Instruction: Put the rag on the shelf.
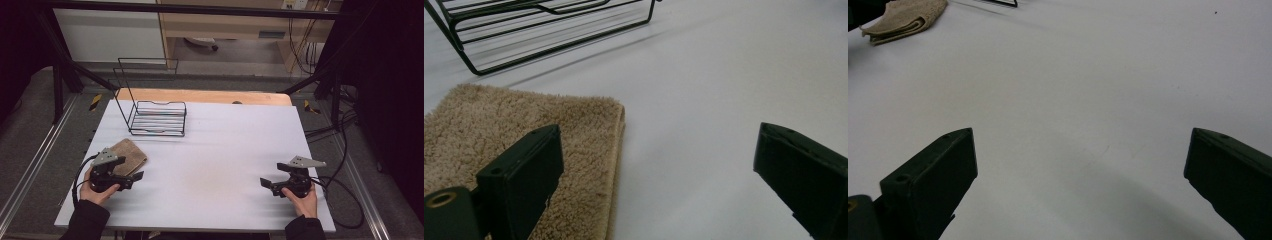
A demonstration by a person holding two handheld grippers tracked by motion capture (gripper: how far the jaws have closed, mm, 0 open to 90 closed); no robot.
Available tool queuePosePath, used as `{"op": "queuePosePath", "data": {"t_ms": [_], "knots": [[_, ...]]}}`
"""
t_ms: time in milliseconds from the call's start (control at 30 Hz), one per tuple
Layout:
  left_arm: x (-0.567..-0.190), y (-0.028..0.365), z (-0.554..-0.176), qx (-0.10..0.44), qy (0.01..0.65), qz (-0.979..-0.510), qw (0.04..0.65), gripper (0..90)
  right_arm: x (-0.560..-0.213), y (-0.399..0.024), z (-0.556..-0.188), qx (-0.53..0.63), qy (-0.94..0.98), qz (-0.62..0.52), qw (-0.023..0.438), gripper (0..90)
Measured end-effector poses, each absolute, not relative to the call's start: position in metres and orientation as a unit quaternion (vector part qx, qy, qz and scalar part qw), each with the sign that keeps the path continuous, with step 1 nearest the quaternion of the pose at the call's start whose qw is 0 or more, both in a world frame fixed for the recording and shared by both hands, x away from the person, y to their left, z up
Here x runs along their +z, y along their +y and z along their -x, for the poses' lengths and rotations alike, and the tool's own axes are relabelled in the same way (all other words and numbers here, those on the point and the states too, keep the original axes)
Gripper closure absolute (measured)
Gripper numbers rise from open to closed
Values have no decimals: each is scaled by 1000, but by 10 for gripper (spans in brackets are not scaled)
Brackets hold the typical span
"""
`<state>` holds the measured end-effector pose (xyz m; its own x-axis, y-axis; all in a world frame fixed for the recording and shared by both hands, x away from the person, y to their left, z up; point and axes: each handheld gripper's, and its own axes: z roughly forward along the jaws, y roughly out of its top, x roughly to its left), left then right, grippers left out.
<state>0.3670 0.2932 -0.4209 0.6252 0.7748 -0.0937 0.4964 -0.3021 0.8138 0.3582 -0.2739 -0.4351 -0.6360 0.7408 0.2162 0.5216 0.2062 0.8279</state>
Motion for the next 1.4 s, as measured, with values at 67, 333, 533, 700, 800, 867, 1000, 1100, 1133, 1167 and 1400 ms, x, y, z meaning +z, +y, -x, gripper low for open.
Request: {"op": "queuePosePath", "data": {"t_ms": [67, 333, 533, 700, 800, 867, 1000, 1100, 1133, 1167, 1400], "knots": [[-419, 293, -368, 163, 405, -790, 431, 60, -435, -274, -358, 478, 767, -412, 115, 11], [-412, 289, -377, 171, 411, -793, 417, 89, -435, -274, -358, 476, 767, -414, 117, 11], [-409, 285, -386, 180, 417, -798, 396, 136, -436, -273, -358, 474, 768, -414, 115, 11], [-412, 280, -397, 177, 428, -802, 376, 231, -436, -274, -358, 474, 768, -415, 117, 11], [-415, 276, -401, 173, 434, -804, 369, 276, -436, -274, -358, 473, 768, -415, 118, 11], [-416, 275, -402, 173, 433, -806, 365, 310, -435, -274, -358, 473, 768, -415, 118, 11], [-420, 272, -405, 175, 437, -807, 357, 389, -436, -274, -358, 471, 769, -415, 119, 11], [-425, 270, -408, 173, 443, -807, 351, 438, -436, -273, -358, 470, 771, -413, 118, 11], [-426, 270, -409, 175, 443, -809, 346, 453, -436, -273, -359, 470, 771, -413, 119, 11], [-428, 269, -410, 177, 443, -810, 341, 471, -436, -273, -358, 470, 771, -413, 118, 11], [-436, 263, -412, 194, 436, -816, 328, 594, -436, -273, -359, 470, 770, -415, 119, 11]]}}
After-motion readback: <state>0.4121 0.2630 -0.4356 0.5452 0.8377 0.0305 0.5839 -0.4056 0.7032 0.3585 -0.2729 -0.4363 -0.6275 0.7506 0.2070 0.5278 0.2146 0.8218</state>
